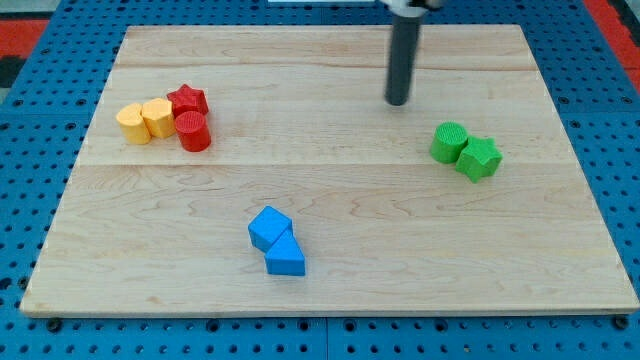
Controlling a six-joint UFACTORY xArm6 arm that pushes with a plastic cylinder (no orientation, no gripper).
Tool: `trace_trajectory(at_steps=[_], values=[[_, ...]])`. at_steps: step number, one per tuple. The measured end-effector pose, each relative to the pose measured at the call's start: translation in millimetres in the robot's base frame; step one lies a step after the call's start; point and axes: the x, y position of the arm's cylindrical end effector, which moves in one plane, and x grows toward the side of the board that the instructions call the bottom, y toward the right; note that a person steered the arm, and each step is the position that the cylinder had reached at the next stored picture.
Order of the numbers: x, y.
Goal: Separate the green circle and green star
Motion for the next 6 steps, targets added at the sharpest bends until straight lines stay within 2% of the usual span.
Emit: trace_trajectory(at_steps=[1,3,6], values=[[13,38],[65,43],[106,24]])
